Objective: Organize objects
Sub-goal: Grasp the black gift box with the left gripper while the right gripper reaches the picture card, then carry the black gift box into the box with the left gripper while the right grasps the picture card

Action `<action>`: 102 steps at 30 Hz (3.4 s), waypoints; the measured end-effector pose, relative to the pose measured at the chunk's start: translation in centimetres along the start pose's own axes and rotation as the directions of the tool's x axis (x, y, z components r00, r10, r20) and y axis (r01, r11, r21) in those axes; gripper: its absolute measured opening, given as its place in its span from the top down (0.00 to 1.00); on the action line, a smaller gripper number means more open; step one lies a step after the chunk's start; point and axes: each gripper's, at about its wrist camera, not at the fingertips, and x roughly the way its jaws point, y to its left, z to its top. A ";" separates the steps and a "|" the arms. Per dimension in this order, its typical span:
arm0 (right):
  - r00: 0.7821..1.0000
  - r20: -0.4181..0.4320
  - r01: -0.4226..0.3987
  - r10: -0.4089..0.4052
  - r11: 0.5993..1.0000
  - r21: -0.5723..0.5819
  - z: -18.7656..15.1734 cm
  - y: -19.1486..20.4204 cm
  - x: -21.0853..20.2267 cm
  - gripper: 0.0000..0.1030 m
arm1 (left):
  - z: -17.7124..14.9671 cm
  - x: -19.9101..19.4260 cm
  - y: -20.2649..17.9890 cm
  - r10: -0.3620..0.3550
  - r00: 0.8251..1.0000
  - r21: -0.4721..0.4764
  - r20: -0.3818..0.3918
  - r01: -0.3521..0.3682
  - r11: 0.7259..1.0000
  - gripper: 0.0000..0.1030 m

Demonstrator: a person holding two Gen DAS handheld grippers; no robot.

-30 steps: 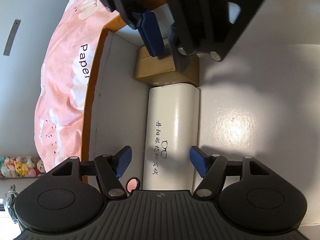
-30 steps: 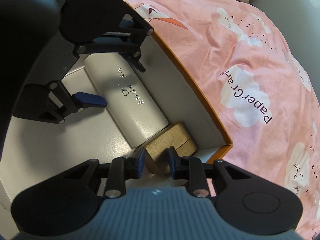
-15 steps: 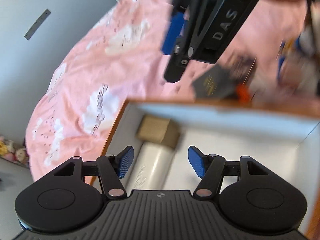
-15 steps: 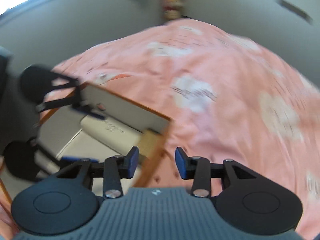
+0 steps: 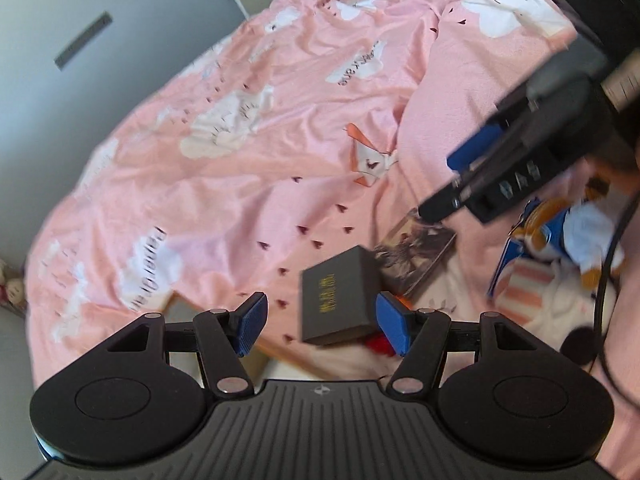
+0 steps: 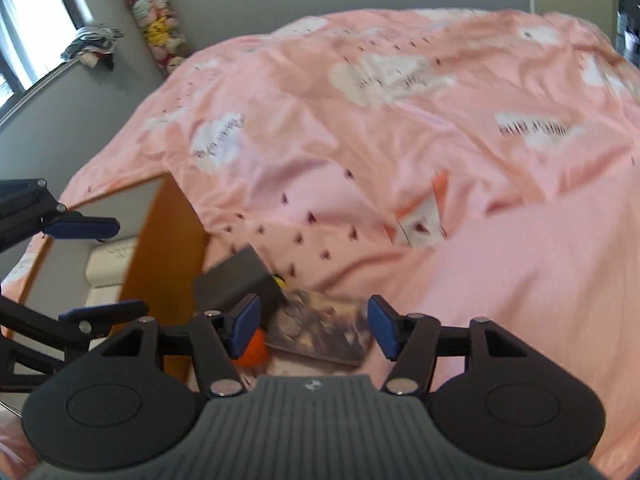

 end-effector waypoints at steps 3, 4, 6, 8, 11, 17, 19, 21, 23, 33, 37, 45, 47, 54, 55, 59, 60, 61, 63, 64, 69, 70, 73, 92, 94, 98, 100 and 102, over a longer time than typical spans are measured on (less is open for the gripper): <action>1.000 -0.028 -0.004 0.005 0.999 0.042 -1.1 -1.3 1.2 0.41 | 0.7 2.1 0.1 -0.070 0.997 -0.056 -0.040 0.068 0.996 0.28; 0.999 -0.039 -0.002 0.004 0.999 0.054 -1.3 -1.7 1.7 0.41 | 0.9 2.8 0.1 -0.072 0.996 -0.059 -0.058 0.068 0.996 0.28; 0.998 -0.057 -0.005 0.009 0.997 0.077 -1.6 -2.3 2.6 0.42 | 1.3 4.1 -0.3 -0.056 0.994 -0.024 -0.092 0.054 0.998 0.28; 0.997 -0.067 -0.022 0.029 0.994 0.104 -1.7 -2.9 3.2 0.46 | 1.6 5.3 -0.6 -0.049 0.991 0.007 -0.120 0.050 0.999 0.27; 0.995 -0.074 -0.050 0.061 0.989 0.138 -1.8 -3.6 3.9 0.46 | 2.1 6.9 -0.6 -0.057 0.986 0.021 -0.159 0.061 0.998 0.26; 0.991 -0.102 -0.067 0.085 0.983 0.173 -2.1 -4.3 5.1 0.46 | 3.1 10.4 -1.2 -0.049 0.957 0.031 -0.286 0.060 0.998 0.26; 0.990 -0.107 -0.070 0.090 0.981 0.180 -2.1 -4.5 5.4 0.46 | 3.2 11.2 -1.2 -0.057 0.948 0.013 -0.313 0.064 0.998 0.23; 0.989 -0.112 -0.075 0.097 0.980 0.185 -2.0 -4.6 5.7 0.46 | 3.3 11.6 -1.1 -0.051 0.946 0.001 -0.320 0.054 0.999 0.22; 0.988 -0.119 -0.080 0.103 0.980 0.180 -2.0 -4.6 6.0 0.46 | 3.4 12.0 -1.1 -0.040 0.945 0.000 -0.325 0.042 0.999 0.20; 0.984 -0.149 -0.078 0.093 0.992 0.103 -1.8 -3.8 6.4 0.46 | 2.8 10.9 0.4 -0.032 0.956 -0.049 -0.291 0.019 0.999 0.50; 0.985 -0.159 -0.060 0.062 0.998 0.018 -1.4 -2.8 6.2 0.46 | 2.8 8.8 1.2 -0.033 0.972 -0.092 -0.232 0.012 0.996 0.56; 0.975 -0.219 -0.105 0.025 0.927 -0.360 0.4 0.8 6.1 0.31 | 3.7 2.1 2.6 -0.077 0.995 -0.141 -0.062 0.068 0.988 0.57; 0.969 -0.245 -0.127 0.008 0.873 -0.470 0.7 1.9 6.7 0.31 | 3.8 0.5 2.8 -0.081 0.996 -0.130 -0.039 0.075 0.989 0.57; 0.928 -0.363 -0.209 -0.081 0.694 -0.689 1.4 4.2 9.4 0.31 | 2.2 -3.9 3.8 -0.071 0.997 -0.108 -0.011 0.069 0.992 0.57; 0.922 -0.376 -0.219 -0.095 0.672 -0.708 1.4 4.5 9.8 0.31 | 1.8 -4.3 4.1 -0.075 0.997 -0.112 -0.014 0.073 0.991 0.57; 0.898 -0.418 -0.257 -0.134 0.614 -0.747 1.4 5.4 11.3 0.31 | -0.1 -5.5 5.1 -0.068 0.996 -0.121 -0.052 0.061 0.991 0.57; 0.896 -0.419 -0.256 -0.149 0.597 -0.760 1.2 5.6 11.6 0.31 | -0.6 -5.8 5.3 -0.066 0.996 -0.121 -0.063 0.058 0.991 0.57; 0.894 -0.418 -0.255 -0.162 0.582 -0.772 1.1 5.8 11.9 0.32 | -1.1 -5.8 5.6 -0.063 0.995 -0.123 -0.075 0.054 0.991 0.57; 0.888 -0.423 -0.260 -0.177 0.566 -0.783 1.0 6.1 12.4 0.32 | -2.1 -5.8 6.1 -0.049 0.994 -0.130 -0.099 0.036 0.991 0.57; 0.886 -0.425 -0.261 -0.184 0.559 -0.787 0.9 6.2 12.7 0.31 | -2.6 -5.6 6.4 -0.040 0.993 -0.130 -0.108 0.026 0.991 0.57; 0.881 -0.430 -0.268 -0.194 0.546 -0.794 0.8 6.4 13.0 0.32 | -5.4 -4.6 7.5 -0.034 0.990 -0.107 -0.140 0.019 0.994 0.57; 0.881 -0.431 -0.268 -0.194 0.547 -0.793 0.8 6.4 13.1 0.32 | -6.0 -4.4 7.4 -0.028 0.989 -0.081 -0.142 0.017 0.997 0.57; 0.878 -0.436 -0.262 -0.198 0.563 -0.784 0.7 6.1 13.5 0.31 | -7.6 -3.6 7.1 0.003 0.985 0.007 -0.174 -0.002 1.000 0.57; 0.882 -0.415 -0.167 -0.221 0.677 -0.717 3.9 7.0 8.8 0.36 | -13.5 2.1 4.9 0.136 0.953 0.377 -0.272 -0.025 0.926 0.57; 0.892 -0.415 -0.170 -0.179 0.718 -0.675 4.8 7.5 7.4 0.37 | -14.1 2.6 4.6 0.163 0.947 0.414 -0.276 -0.036 0.910 0.57; 0.917 -0.392 -0.211 -0.070 0.750 -0.626 6.4 10.1 3.8 0.37 | -15.1 3.5 4.8 0.179 0.940 0.442 -0.291 -0.034 0.897 0.58; 0.925 -0.379 -0.239 -0.014 0.756 -0.610 7.0 11.8 2.5 0.37 | -15.5 3.6 4.5 0.186 0.942 0.472 -0.279 -0.034 0.881 0.58; 0.927 -0.371 -0.275 0.052 0.766 -0.582 7.7 13.5 1.8 0.37 | -15.6 3.6 4.3 0.191 0.942 0.482 -0.275 -0.036 0.875 0.58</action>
